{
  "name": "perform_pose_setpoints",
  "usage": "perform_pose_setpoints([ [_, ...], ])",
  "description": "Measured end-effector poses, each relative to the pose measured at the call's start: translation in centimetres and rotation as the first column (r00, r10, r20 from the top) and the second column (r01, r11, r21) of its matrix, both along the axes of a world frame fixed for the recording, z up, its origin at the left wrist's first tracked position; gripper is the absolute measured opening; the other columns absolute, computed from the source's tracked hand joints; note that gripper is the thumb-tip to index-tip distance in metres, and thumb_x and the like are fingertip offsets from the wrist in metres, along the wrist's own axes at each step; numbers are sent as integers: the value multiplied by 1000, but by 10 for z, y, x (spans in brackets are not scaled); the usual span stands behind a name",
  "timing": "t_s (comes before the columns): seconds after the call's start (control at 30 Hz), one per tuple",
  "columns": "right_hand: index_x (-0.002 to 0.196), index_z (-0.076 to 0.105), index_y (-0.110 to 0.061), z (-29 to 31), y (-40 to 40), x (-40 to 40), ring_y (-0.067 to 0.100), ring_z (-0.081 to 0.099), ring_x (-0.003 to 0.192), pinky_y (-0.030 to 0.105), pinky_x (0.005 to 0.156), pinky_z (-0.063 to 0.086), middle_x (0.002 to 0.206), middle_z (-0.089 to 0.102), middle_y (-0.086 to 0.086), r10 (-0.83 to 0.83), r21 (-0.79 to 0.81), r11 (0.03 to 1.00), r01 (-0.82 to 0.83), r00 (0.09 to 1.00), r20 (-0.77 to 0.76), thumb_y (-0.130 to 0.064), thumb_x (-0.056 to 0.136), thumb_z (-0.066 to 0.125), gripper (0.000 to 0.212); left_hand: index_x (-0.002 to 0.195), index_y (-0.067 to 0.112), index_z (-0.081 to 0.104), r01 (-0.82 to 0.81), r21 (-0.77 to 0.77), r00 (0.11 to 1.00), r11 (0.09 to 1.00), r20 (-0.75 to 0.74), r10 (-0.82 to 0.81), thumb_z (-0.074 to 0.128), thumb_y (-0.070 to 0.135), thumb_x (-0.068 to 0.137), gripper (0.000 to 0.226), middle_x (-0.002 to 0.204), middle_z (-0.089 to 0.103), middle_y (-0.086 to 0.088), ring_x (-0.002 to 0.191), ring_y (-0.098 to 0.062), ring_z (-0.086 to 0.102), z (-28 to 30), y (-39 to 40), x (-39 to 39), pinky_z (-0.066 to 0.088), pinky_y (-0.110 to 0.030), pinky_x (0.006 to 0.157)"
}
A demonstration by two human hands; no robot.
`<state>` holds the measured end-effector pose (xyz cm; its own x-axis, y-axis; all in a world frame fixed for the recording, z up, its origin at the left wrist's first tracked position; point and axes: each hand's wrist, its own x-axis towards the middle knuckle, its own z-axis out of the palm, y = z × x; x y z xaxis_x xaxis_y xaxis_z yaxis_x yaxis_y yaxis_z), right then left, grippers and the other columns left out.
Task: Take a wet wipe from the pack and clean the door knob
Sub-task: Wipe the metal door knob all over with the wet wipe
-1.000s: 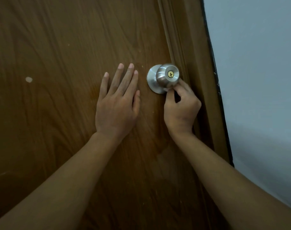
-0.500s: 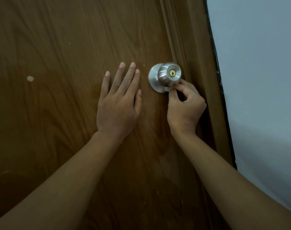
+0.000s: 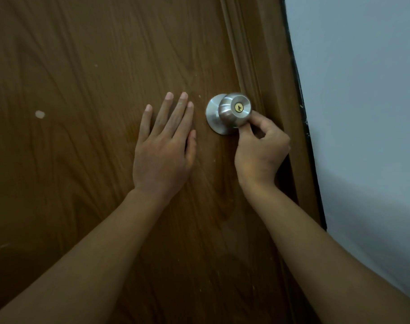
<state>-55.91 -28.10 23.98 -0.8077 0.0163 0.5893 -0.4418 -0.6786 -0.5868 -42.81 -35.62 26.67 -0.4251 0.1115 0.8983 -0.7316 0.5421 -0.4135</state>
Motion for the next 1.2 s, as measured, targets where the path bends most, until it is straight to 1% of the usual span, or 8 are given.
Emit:
perform_pose_setpoints([
  [0.13, 102, 77, -18, 5, 7, 4, -1, 71, 91, 17, 82, 59, 90, 76, -13, 308, -173, 946, -275, 930, 203, -5, 91, 70, 18, 155, 10, 35, 2, -1, 1000, 1000, 2, -2, 36, 31, 108, 52, 164, 29, -7, 154, -22, 17, 0, 0, 0, 8, -46, 126],
  [0.23, 100, 77, -14, 13, 13, 5, 1, 73, 87, 26, 83, 62, 81, 75, -15, 504, -280, 853, -440, 833, 229, 4, 92, 63, 24, 155, 10, 36, -3, -4, 1000, 1000, -3, 3, 35, 31, 108, 51, 163, 29, -7, 154, -23, 17, 0, 0, 0, 9, -46, 126],
  [0.43, 112, 76, -19, 11, 15, 2, 8, 69, 108, 31, 95, 58, 106, 75, -11, 532, -178, 842, -509, 838, 122, 5, 96, 56, 35, 155, 10, 37, 9, -1, 1000, 1000, -7, -9, 37, 30, 108, 51, 163, 31, -7, 154, -23, 18, 0, 0, 0, 11, -48, 126],
  [0.57, 104, 77, -21, 10, 18, 1, 6, 71, 101, 28, 90, 60, 95, 76, -14, 495, -160, 866, -473, 857, 142, 3, 96, 58, 31, 154, 9, 37, 14, 3, 1000, 1000, -4, -14, 38, 29, 108, 51, 163, 30, -7, 154, -23, 18, 0, 0, 1, 11, -48, 126],
  [0.73, 86, 76, -10, 3, 24, 10, 13, 75, 94, 30, 87, 61, 90, 79, 1, 678, -299, 733, -611, 694, 243, 0, 94, 61, 20, 155, 10, 37, 7, 3, 1000, 1000, -5, -7, 37, 30, 108, 51, 163, 30, -7, 154, -23, 18, 0, 0, 1, 10, -48, 126],
  [0.87, 89, 72, -10, 16, 26, 13, 17, 73, 94, 29, 83, 62, 96, 76, 7, 766, -455, 640, -619, 562, 313, 0, 92, 64, 14, 155, 10, 36, 9, 12, 1000, 1000, -4, -9, 37, 30, 108, 51, 163, 30, -7, 155, -22, 17, -1, 1, 0, 10, -48, 126],
  [1.03, 106, 74, -6, 15, 26, 14, 19, 69, 101, 32, 91, 60, 103, 74, 5, 812, -466, 582, -667, 509, 285, 7, 91, 58, 26, 155, 10, 37, 13, 8, 1000, 1000, -10, -13, 36, 30, 107, 51, 163, 30, -7, 154, -22, 18, 0, 1, 1, 11, -48, 126],
  [1.2, 107, 75, -10, 18, 29, 16, 16, 68, 100, 32, 94, 59, 100, 73, 1, 801, -440, 598, -670, 527, 286, 10, 92, 56, 32, 155, 10, 36, 12, 9, 1000, 1000, -8, -12, 37, 31, 107, 52, 163, 30, -6, 154, -22, 18, 0, 1, 0, 10, -47, 126],
])
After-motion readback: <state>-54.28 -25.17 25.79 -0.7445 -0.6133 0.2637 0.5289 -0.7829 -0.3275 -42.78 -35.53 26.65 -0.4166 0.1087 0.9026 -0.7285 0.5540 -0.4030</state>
